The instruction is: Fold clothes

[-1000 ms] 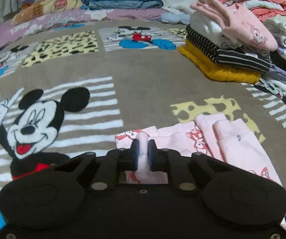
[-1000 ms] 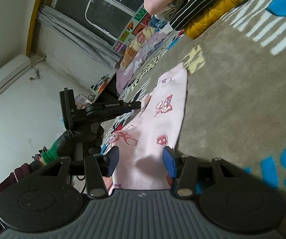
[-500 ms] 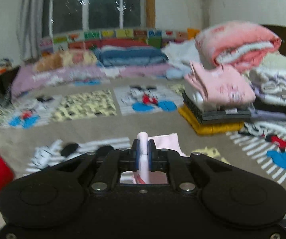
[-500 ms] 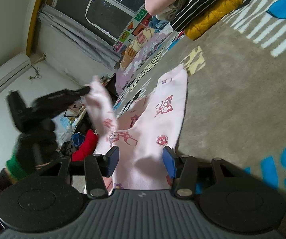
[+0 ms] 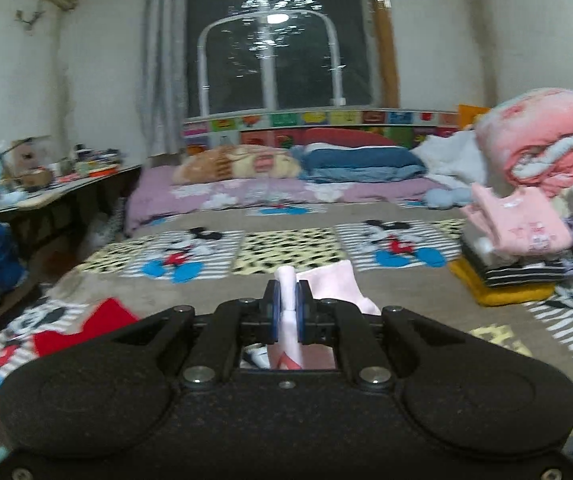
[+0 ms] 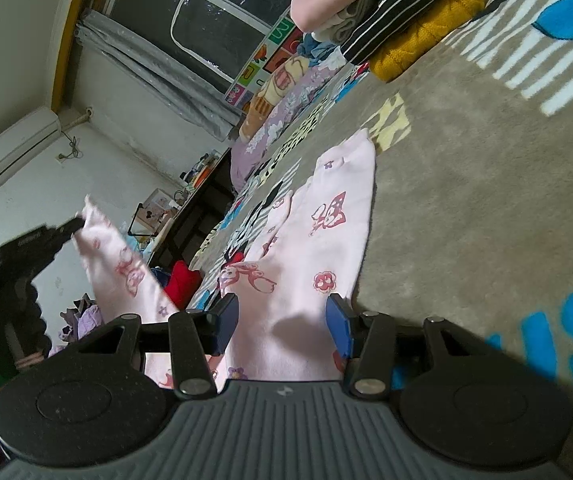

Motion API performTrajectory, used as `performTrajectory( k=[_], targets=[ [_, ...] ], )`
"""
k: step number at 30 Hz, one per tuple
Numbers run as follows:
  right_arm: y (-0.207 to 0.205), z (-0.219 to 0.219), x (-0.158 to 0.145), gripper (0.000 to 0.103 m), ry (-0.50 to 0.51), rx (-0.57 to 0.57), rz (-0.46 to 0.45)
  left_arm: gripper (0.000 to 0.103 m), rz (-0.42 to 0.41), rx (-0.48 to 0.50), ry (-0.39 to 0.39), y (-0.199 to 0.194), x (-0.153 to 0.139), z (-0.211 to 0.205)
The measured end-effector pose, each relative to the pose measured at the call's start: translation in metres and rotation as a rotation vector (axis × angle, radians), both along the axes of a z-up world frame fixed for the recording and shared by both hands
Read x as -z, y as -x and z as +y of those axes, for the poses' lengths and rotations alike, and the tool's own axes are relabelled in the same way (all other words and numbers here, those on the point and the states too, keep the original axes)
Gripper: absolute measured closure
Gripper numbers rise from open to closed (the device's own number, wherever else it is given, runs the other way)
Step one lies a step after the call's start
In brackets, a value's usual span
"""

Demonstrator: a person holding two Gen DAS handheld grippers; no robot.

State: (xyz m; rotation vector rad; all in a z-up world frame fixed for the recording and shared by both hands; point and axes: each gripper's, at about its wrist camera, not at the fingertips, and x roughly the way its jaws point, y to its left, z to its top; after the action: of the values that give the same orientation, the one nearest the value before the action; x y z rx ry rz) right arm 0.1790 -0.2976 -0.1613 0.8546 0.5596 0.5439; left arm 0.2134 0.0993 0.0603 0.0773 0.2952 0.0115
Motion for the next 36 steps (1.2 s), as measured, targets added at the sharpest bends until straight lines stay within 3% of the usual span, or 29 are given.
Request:
performTrajectory(
  k=[13, 28, 36],
  targets=[
    [0.002, 0.000, -0.001, 0.053, 0.009, 0.002, -0.003, 0.098, 0.054, -0.248, 0.042, 0.043, 0.033, 0.080],
    [0.002, 0.000, -0.002, 0.053, 0.008, 0.002, -0.004, 0.098, 0.199, -0.375, 0.032, 0.047, 0.104, 0.115],
    [0.002, 0.000, -0.001, 0.053, 0.008, 0.001, -0.004, 0.098, 0.301, -0.399, 0.076, 0.035, 0.143, 0.131]
  ],
)
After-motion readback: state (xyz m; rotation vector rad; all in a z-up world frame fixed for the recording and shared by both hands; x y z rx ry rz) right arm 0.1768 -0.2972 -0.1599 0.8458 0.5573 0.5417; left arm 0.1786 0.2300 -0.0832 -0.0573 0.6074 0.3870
